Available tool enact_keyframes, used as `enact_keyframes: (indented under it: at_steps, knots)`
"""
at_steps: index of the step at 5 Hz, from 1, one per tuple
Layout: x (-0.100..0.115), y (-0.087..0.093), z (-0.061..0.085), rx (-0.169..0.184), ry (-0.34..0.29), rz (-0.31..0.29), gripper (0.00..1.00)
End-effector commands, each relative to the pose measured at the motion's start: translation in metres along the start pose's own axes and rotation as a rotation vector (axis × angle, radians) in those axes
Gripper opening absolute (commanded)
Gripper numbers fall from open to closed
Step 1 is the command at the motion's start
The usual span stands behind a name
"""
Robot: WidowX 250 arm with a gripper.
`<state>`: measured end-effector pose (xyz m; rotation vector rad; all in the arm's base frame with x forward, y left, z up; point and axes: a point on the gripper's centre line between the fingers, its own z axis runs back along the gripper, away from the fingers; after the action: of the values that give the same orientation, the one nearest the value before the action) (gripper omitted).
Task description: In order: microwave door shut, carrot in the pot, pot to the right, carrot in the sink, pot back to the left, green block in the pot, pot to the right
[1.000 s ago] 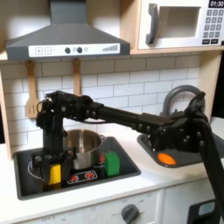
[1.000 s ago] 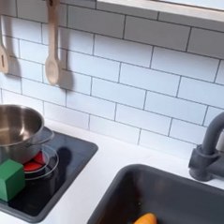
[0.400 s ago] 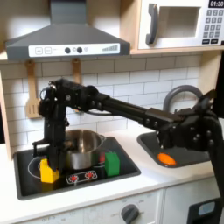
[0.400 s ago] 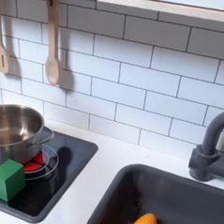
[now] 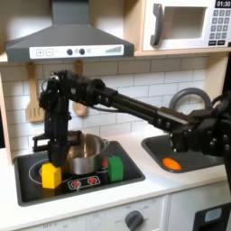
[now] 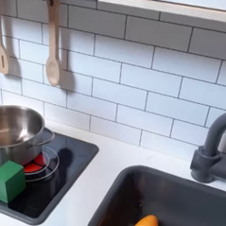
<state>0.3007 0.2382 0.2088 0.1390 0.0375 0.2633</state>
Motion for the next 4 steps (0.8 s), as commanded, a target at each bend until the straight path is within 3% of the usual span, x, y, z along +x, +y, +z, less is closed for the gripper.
enact_keyframes:
  at_steps: [1, 2, 4]
  knots:
    - [0.017, -0.039, 0.011, -0.068, -0.067, -0.079, 0.00]
    - [0.023, -0.063, 0.009, -0.128, -0.059, -0.153, 1.00]
    - [0.013, -0.109, 0.013, -0.162, -0.051, -0.288, 1.00]
